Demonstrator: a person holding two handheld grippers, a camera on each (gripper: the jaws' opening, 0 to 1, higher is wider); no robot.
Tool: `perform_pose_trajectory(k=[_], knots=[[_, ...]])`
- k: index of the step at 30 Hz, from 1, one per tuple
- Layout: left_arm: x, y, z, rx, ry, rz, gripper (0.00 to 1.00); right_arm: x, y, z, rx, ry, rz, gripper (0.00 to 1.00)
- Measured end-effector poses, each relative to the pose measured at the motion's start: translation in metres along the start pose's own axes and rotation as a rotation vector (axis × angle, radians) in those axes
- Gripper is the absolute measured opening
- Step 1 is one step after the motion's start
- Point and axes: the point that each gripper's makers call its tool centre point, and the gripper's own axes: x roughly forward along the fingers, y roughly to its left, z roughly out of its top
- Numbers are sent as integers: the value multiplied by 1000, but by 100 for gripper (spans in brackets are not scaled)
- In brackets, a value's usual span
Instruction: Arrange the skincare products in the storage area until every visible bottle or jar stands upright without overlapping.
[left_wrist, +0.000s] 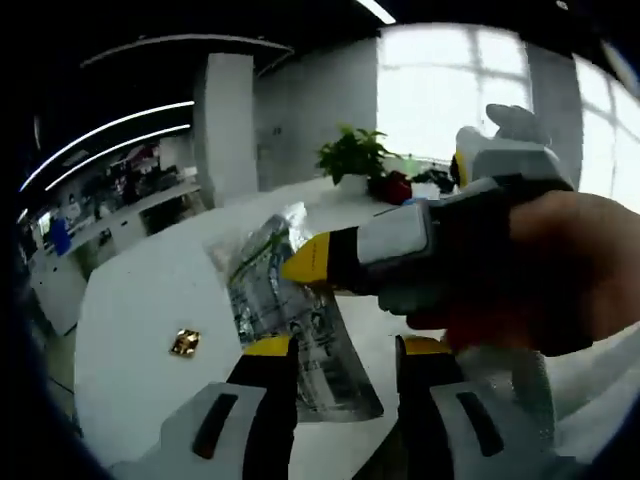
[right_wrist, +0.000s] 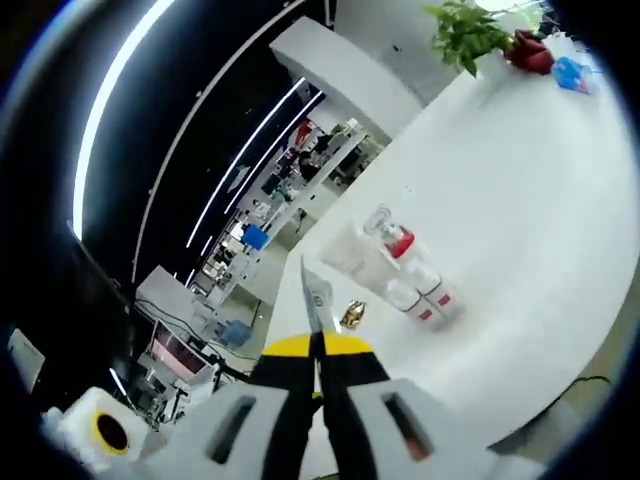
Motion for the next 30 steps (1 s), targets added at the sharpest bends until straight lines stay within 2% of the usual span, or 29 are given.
perform_pose_trajectory(k=[2, 4, 7, 10, 14, 18, 21, 27, 30], knots=[[2, 6, -4, 56, 31, 48, 28, -1, 3, -1, -18, -3, -5, 1], [2, 10, -9, 57, 53, 66, 26, -1, 5, -1, -22, -2, -3, 1], [2, 14, -11, 50, 60, 77, 26, -2, 6, -1, -18, -4, 1, 1], [-1, 20, -16, 78, 80, 98, 21, -2, 6, -1, -37, -7, -2, 1], [-7, 25, -14, 127, 71, 114, 11, -2, 4, 2, -55, -12, -12, 1], [-9, 28, -13, 168, 70, 121, 5, -2, 5, 2, -116, -5, -11, 1], [-11, 29, -11, 189, 63, 125, 3, -2, 6, 3, -199, 1, -8, 1], [-14, 32, -9, 124, 41, 96, 0, -1, 5, 3, -247, 19, -4, 4], [-16, 30, -11, 31, 35, 50, 0, -1, 3, 1, -245, 32, 8, 5]])
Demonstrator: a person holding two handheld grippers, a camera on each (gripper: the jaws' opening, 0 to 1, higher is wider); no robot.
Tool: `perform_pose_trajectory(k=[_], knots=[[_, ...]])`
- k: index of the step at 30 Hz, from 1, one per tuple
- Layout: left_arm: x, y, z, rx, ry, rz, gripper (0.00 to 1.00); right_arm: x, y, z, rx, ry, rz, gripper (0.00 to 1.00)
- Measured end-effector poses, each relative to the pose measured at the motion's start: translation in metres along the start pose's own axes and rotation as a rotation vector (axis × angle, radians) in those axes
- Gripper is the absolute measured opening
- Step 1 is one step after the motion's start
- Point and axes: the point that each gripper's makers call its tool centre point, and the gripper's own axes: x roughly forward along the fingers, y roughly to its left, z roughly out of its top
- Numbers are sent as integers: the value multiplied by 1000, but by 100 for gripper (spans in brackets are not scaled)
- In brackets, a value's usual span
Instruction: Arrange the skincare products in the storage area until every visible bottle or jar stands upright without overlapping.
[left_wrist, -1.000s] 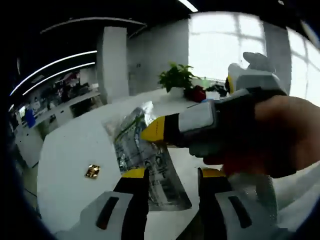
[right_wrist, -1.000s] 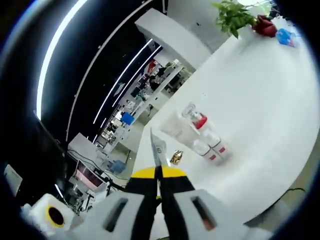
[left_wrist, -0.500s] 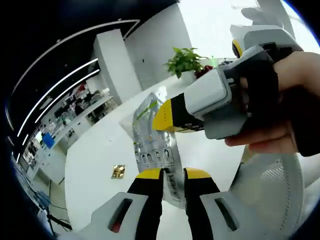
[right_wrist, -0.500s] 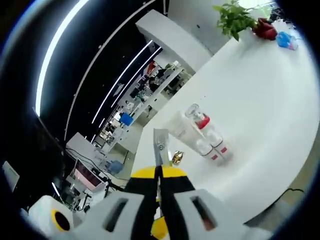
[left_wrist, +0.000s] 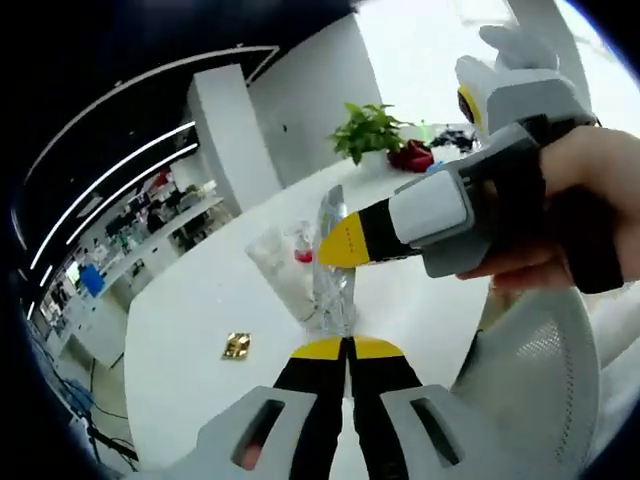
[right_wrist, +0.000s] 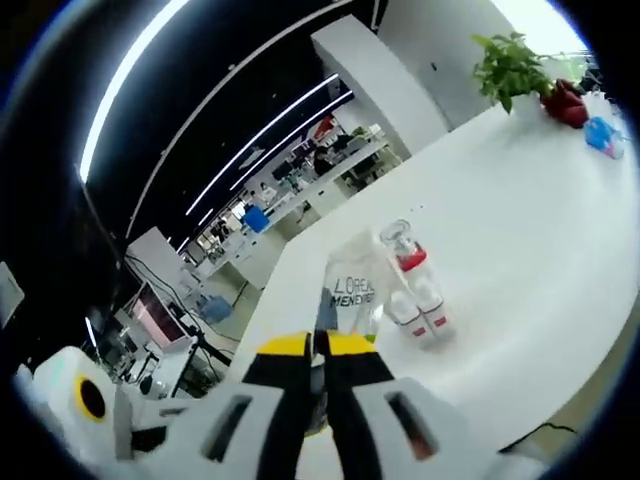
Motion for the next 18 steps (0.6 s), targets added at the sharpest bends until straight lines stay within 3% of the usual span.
perform_pose_trajectory(k=[3, 4, 7, 9, 11, 13, 16, 18], knots=[[-4, -1, -1, -144, -13, -59, 0, 1, 3, -4, 22, 18, 50, 10], [-7, 0, -2, -227, -12, -82, 0, 1, 3, -5, 28, 22, 57, 10], [-12, 7, -3, -271, -28, -100, 0, -2, 1, -6, 38, 21, 88, 11], [-16, 11, 3, -288, -57, -115, 0, -5, 0, -6, 38, 16, 111, 4], [-20, 14, 7, -406, -84, -153, 0, -9, -1, -5, 51, 2, 138, 2], [-22, 19, 9, -464, -107, -168, 0, -13, -1, -4, 78, -6, 166, 2], [-25, 28, 9, -538, -123, -171, 0, -18, -6, -3, 106, -19, 185, 5], [-29, 34, 13, -580, -149, -177, 0, -20, -1, -4, 159, -18, 236, 15]])
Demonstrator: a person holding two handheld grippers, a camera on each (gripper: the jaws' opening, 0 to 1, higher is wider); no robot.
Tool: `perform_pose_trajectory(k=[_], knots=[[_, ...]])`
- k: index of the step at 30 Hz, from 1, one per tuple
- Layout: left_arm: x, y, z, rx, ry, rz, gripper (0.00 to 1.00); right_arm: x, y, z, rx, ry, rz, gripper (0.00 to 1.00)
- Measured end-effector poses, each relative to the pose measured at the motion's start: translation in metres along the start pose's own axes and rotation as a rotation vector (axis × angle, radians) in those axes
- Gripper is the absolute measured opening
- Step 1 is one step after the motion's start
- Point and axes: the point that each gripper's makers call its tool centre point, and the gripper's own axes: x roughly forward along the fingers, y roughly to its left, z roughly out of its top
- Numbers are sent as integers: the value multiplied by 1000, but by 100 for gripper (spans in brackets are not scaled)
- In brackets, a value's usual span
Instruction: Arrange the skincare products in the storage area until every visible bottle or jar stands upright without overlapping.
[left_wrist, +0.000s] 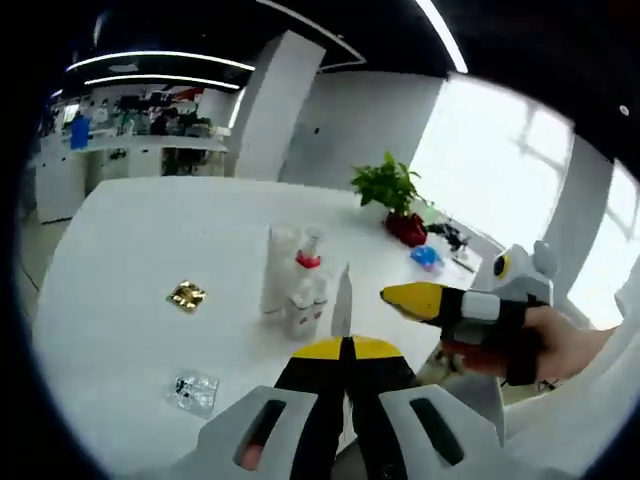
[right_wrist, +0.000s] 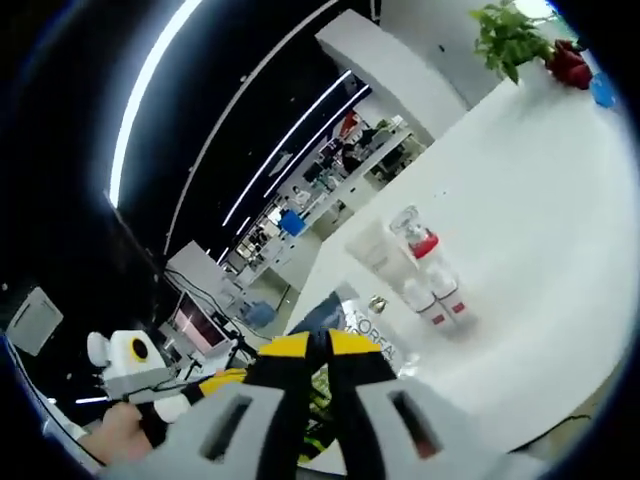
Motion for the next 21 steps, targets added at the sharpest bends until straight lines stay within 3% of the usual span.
perform_pose_trajectory(k=[5, 9, 16, 21], knots=[[-9, -12, 29, -131, -106, -79, 0, 3, 11, -6, 82, -3, 88, 45], [-16, -25, 53, -169, -175, -145, 0, 8, 19, -14, 113, 10, 122, 57], [-25, -38, 73, -240, -253, -230, 0, 10, 24, -7, 167, -23, 169, 56], [-27, -46, 77, -280, -279, -291, 0, 5, 38, 10, 218, -91, 266, 35]])
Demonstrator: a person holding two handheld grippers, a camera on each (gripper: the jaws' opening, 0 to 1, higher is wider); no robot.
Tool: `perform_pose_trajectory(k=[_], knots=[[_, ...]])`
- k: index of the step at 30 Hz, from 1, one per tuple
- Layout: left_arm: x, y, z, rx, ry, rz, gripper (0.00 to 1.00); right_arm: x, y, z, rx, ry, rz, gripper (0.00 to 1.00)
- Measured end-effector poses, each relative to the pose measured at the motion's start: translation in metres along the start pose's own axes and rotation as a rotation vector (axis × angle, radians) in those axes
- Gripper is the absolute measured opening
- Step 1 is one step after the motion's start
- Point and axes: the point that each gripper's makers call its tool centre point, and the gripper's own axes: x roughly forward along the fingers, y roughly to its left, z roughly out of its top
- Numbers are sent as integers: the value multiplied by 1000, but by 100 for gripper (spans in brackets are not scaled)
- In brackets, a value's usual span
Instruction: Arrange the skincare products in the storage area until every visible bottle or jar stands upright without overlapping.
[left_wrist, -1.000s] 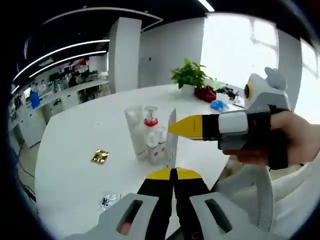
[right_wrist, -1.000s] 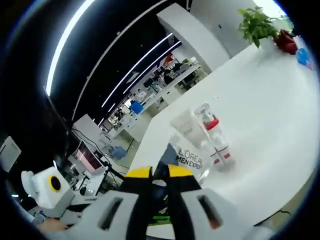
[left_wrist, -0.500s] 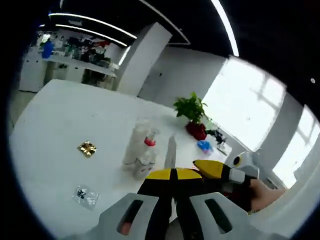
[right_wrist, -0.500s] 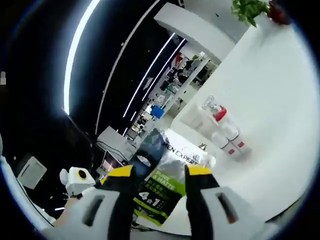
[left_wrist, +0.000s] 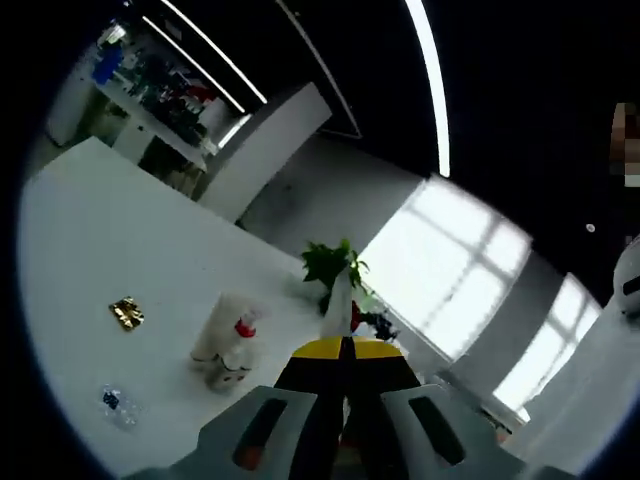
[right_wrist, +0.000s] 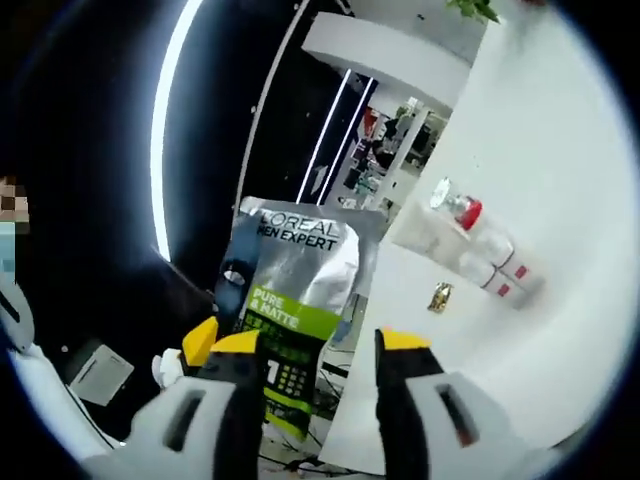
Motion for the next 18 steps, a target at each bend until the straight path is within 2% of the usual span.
perform_pose_trajectory(k=[2, 4, 8, 9, 12, 15, 18], knots=[[-1, -1, 1, -50, -25, -25, 0, 0, 7, 3, 13, -6, 33, 25], [-2, -4, 5, -116, -64, -63, 0, -1, 6, 7, 18, -22, 30, 23], [-8, 2, 9, -168, -101, -72, 0, -8, 12, 20, 97, -80, 95, 10], [-10, 5, 8, -172, -99, -68, 0, -12, 14, 26, 104, -105, 111, 6], [-13, 9, 4, -160, -83, -53, 0, -15, 21, 28, 105, -91, 133, 1], [-15, 11, 0, -159, -67, -45, 0, -15, 26, 30, 130, -82, 156, 1], [-16, 15, -6, -113, -34, -35, 0, -15, 29, 32, 125, -69, 165, 1]])
